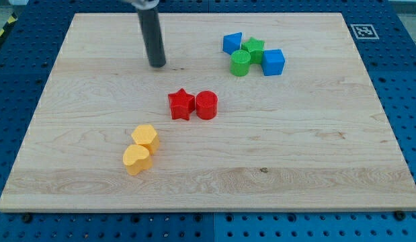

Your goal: Point your arm at the blue triangle

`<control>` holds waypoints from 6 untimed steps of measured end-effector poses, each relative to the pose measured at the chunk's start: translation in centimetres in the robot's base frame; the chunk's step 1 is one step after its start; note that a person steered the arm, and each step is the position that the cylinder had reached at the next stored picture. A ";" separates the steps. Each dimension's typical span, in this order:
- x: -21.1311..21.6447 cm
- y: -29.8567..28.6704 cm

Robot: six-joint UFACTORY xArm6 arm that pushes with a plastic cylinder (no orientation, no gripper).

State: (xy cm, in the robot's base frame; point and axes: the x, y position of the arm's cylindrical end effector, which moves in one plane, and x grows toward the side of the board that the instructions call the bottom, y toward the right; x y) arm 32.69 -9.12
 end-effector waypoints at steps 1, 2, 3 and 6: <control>-3.1 5.6; -3.2 7.8; -3.1 7.8; -2.1 11.0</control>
